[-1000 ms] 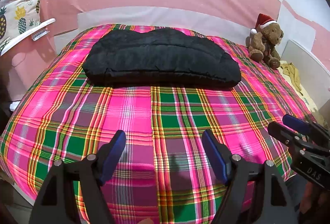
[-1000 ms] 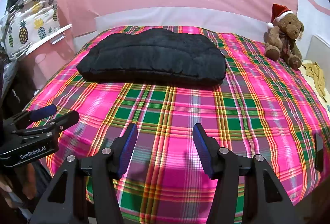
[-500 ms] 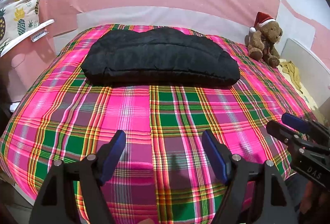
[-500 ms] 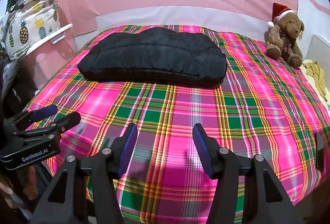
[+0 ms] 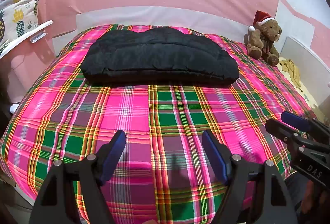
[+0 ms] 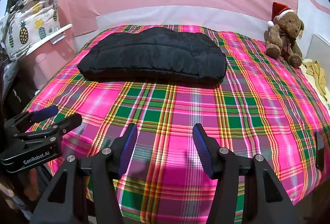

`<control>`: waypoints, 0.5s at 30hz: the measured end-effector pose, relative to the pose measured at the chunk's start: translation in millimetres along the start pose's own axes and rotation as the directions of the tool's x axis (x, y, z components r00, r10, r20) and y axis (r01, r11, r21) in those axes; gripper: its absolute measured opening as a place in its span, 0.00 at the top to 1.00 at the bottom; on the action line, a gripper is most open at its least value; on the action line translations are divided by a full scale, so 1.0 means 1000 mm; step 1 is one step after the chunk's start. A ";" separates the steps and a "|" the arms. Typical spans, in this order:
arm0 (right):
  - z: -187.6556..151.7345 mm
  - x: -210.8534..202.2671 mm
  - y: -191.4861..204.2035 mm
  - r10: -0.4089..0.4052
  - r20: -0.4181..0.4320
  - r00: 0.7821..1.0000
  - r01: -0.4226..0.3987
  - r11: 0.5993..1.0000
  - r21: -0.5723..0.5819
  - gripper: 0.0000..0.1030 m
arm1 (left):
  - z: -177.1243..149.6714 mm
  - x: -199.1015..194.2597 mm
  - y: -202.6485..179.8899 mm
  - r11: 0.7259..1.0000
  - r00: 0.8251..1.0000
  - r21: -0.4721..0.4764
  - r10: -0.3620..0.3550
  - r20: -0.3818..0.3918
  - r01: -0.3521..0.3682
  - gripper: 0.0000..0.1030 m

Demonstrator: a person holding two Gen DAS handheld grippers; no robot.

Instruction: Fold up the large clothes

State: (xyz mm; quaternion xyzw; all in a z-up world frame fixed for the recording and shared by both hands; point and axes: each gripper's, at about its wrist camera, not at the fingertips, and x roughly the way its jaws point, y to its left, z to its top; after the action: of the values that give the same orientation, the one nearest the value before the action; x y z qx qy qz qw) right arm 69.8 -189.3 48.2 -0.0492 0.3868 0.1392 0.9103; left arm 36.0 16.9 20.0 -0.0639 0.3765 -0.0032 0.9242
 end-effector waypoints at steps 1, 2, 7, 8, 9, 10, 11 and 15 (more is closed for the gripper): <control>0.000 0.000 0.000 0.000 0.000 1.000 0.000 1.000 -0.001 0.45 | -0.001 0.000 -0.001 1.000 1.000 0.001 0.001 0.000 -0.001 0.24; 0.000 0.000 -0.001 0.001 0.000 1.000 -0.001 1.000 0.000 0.45 | -0.001 0.000 -0.001 1.000 1.000 0.002 0.004 0.000 -0.004 0.24; -0.001 0.000 -0.002 0.002 -0.002 1.000 -0.002 1.000 0.001 0.45 | -0.001 0.001 0.000 1.000 1.000 -0.004 0.001 -0.005 -0.001 0.24; -0.001 0.000 -0.001 0.003 -0.002 1.000 -0.003 1.000 0.001 0.45 | -0.001 0.001 0.000 1.000 1.000 -0.004 0.001 -0.005 -0.001 0.24; -0.001 0.000 -0.001 0.001 -0.003 1.000 -0.001 1.000 0.002 0.45 | -0.001 0.001 0.000 1.000 1.000 -0.007 -0.001 -0.006 0.001 0.24; -0.001 0.001 -0.001 0.001 -0.003 1.000 -0.001 1.000 0.002 0.45 | -0.001 0.001 0.000 1.000 1.000 -0.009 -0.002 -0.007 0.002 0.24; -0.001 0.001 -0.001 0.003 -0.003 1.000 -0.003 1.000 0.003 0.45 | -0.001 0.001 0.001 1.000 1.000 -0.012 -0.006 -0.007 0.006 0.24; -0.001 0.001 -0.001 0.003 -0.002 1.000 -0.003 1.000 0.002 0.45 | -0.001 0.000 0.000 1.000 1.000 -0.013 -0.005 -0.004 0.005 0.23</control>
State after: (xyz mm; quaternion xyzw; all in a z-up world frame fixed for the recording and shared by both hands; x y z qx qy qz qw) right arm 69.8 -190.6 46.8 -0.0477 0.3880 0.1402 0.9097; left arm 35.6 17.1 19.0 -0.0708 0.3781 -0.0029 0.9231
